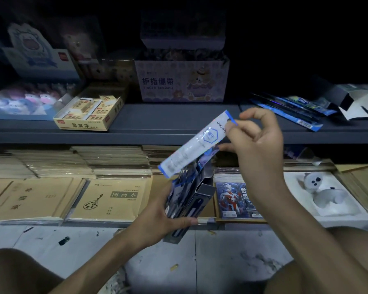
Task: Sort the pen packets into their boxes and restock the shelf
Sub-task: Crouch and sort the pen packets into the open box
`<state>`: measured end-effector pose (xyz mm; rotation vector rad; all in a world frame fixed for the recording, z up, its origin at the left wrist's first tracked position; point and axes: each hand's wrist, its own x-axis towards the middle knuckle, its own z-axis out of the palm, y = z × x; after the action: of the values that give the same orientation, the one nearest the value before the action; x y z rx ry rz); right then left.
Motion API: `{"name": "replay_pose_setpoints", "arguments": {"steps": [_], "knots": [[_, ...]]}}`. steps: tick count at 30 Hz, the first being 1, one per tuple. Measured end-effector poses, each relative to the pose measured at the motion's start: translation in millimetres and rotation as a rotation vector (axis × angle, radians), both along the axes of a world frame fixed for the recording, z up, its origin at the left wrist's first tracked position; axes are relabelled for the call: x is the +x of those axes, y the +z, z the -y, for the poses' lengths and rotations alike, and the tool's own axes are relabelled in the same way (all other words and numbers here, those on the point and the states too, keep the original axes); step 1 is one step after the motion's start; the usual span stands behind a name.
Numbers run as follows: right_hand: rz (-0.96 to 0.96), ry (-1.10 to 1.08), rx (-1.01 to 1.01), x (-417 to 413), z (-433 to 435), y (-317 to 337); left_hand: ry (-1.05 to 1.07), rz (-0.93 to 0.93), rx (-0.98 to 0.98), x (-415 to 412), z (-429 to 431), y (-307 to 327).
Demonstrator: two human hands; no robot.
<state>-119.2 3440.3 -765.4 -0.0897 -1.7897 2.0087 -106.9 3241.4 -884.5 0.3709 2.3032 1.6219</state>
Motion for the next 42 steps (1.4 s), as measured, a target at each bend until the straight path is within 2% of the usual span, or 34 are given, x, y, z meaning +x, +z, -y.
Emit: {"name": "replay_pose_setpoints", "arguments": {"steps": [8, 14, 18, 21, 23, 27, 34, 42], "knots": [[0.043, 0.141, -0.273, -14, -51, 2, 0.039, 0.030, -0.028, -4, 5, 2], [-0.006, 0.144, 0.051, 4, -80, 13, 0.046, 0.022, -0.025, -6, 6, -2], [0.054, 0.061, 0.268, 17, -75, 15, 0.051, -0.006, -0.026, -7, 6, -5], [0.057, -0.040, 0.536, 20, -72, 6, 0.048, -0.037, -0.026, -6, 5, -3], [0.066, -0.041, 0.612, 19, -74, 1, 0.050, -0.038, -0.034, -6, 5, -1], [0.087, 0.041, 0.518, 23, -76, -1, 0.047, -0.023, -0.027, -8, 8, -4], [-0.091, -0.014, 0.292, 30, -82, 7, 0.049, 0.011, -0.041, -9, 8, -5], [-0.093, -0.022, 0.184, 34, -88, 10, 0.046, 0.016, -0.029, -8, 5, -3]]}}
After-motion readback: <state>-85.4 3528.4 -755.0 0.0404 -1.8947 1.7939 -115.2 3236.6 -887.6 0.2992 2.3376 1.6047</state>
